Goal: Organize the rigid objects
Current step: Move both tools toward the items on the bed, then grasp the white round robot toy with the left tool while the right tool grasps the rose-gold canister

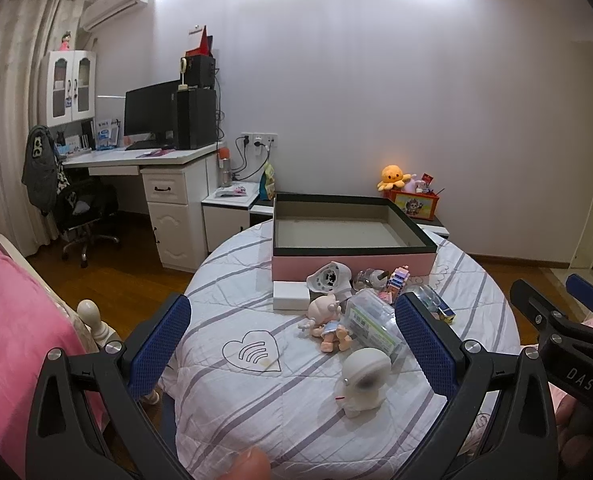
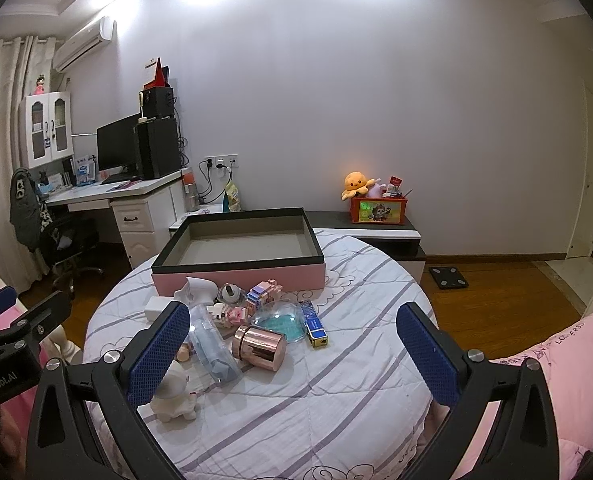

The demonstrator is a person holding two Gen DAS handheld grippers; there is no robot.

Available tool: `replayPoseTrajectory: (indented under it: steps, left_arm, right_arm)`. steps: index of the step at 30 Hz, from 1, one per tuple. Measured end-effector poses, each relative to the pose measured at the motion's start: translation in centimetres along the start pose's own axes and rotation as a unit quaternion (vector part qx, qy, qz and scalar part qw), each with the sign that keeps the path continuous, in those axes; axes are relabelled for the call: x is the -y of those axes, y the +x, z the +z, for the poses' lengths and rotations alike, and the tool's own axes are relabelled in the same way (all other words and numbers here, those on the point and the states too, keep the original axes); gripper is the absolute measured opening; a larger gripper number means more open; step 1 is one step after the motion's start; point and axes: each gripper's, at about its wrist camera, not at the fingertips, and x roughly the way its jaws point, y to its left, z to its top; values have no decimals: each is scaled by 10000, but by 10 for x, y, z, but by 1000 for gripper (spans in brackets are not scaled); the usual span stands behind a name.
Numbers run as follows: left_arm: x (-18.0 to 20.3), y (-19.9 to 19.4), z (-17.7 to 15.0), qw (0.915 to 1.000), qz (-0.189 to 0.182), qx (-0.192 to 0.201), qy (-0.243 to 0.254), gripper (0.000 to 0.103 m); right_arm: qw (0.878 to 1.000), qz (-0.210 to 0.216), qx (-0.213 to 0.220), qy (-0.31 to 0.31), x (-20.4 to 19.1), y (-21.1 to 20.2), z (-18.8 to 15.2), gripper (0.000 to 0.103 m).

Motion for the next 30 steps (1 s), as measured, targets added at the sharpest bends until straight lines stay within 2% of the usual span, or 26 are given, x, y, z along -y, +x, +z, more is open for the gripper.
replayPoseTrajectory:
  steps: [12, 30]
  left_arm:
    - [-8, 12, -10, 9998, -90, -145, -87, 103]
    - [17, 58, -54, 9956, -340, -869, -8, 103]
  right_arm:
    - [9999, 37, -126, -28, 4, 10, -6, 103]
    - [9973, -38, -728, 35, 23, 50, -27, 103]
